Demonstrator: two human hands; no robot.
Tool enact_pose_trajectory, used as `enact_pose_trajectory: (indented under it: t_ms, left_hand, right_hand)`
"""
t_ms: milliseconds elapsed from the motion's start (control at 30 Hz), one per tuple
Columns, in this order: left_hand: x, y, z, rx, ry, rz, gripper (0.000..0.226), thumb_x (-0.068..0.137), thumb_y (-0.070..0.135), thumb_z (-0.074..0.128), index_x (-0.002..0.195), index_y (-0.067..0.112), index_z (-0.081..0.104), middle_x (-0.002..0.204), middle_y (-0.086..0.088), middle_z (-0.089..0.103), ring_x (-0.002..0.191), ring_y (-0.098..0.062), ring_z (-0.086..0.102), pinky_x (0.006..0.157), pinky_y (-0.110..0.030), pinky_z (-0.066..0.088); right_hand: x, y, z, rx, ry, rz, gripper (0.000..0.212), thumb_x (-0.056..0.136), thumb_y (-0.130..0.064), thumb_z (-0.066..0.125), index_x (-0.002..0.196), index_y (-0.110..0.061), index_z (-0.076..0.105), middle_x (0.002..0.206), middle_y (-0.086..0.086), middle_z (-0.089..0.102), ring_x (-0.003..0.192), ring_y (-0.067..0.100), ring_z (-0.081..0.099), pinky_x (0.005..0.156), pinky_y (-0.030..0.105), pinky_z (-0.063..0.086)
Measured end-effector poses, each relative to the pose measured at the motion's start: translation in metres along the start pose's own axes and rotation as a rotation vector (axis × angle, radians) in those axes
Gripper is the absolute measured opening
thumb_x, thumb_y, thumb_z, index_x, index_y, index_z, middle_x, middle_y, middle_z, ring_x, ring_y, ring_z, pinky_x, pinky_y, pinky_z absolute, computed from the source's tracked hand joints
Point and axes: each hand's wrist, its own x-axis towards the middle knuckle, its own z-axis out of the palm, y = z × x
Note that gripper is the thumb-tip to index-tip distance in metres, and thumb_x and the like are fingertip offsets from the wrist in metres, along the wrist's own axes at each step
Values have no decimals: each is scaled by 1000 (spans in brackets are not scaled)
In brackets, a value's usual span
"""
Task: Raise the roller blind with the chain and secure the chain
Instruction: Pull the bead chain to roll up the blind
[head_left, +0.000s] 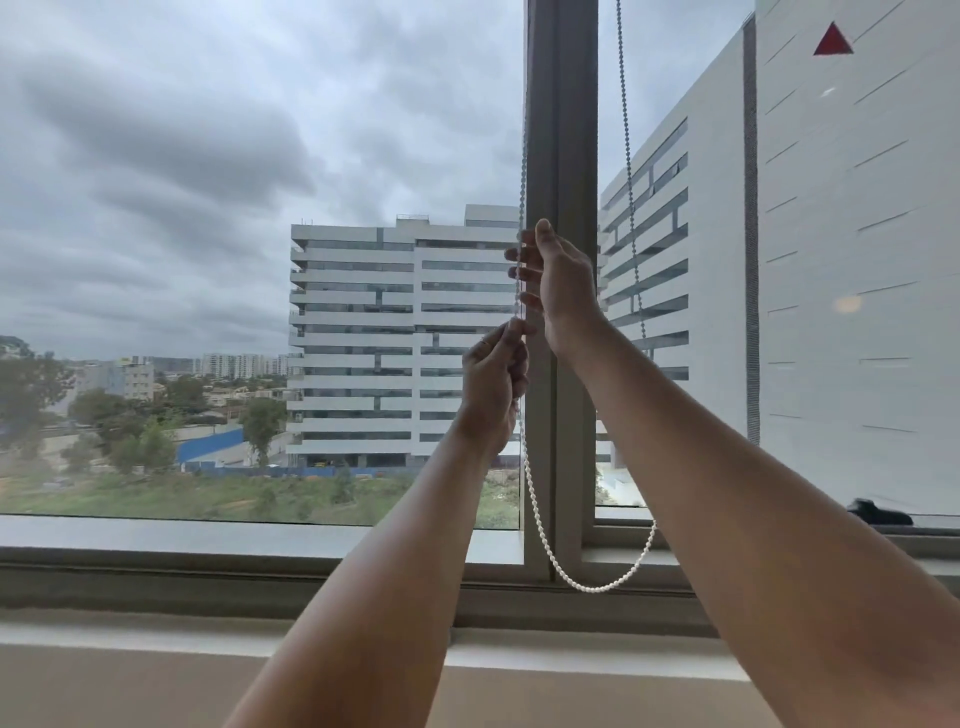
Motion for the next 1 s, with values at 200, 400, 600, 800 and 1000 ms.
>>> enact_pose_trajectory:
  t_ms: [200, 400, 600, 800, 1000]
  left_hand:
    - [-25, -22, -7, -33, -1, -77, 27, 95, 15, 43, 74, 15, 59, 43, 13, 35, 38, -1, 26, 35, -12, 18]
    - [-50, -47, -15, -80, 8, -142, 33, 93, 16, 46, 66, 19, 65, 44, 12, 35, 39, -1, 27, 35, -11, 18]
    - [-60, -55, -21, -80, -12, -186, 31, 89, 21, 50, 63, 21, 67, 45, 12, 35, 40, -1, 26, 35, -13, 17]
    - [-58, -51, -40, -61, -72, -272, 23, 86, 25, 52, 71, 18, 68, 47, 9, 40, 38, -2, 30, 35, -12, 20]
    - [-38, -35, -54, 23, -103, -411, 47, 94, 44, 32, 92, 13, 67, 72, 1, 71, 61, -11, 63, 63, -24, 46]
  right_hand:
    - [10, -15, 6, -11, 11, 50, 12, 96, -19, 43, 93, -13, 52, 78, -2, 59, 68, 10, 55, 56, 21, 44]
    - [13, -11, 8, -75, 111, 102, 30, 97, -16, 40, 70, -16, 54, 66, -1, 55, 54, 8, 46, 46, 19, 35]
    - [6, 9, 3, -165, 141, 39, 27, 96, -16, 41, 78, -12, 60, 60, -2, 47, 51, 6, 38, 46, 20, 31]
    - [-4, 17, 7, -190, 117, -22, 24, 95, -13, 43, 80, -11, 61, 59, -4, 46, 46, 5, 35, 37, 14, 28]
    - [-16, 35, 6, -204, 57, -3, 25, 95, -14, 44, 77, -14, 61, 60, -6, 48, 49, 3, 37, 39, 12, 29]
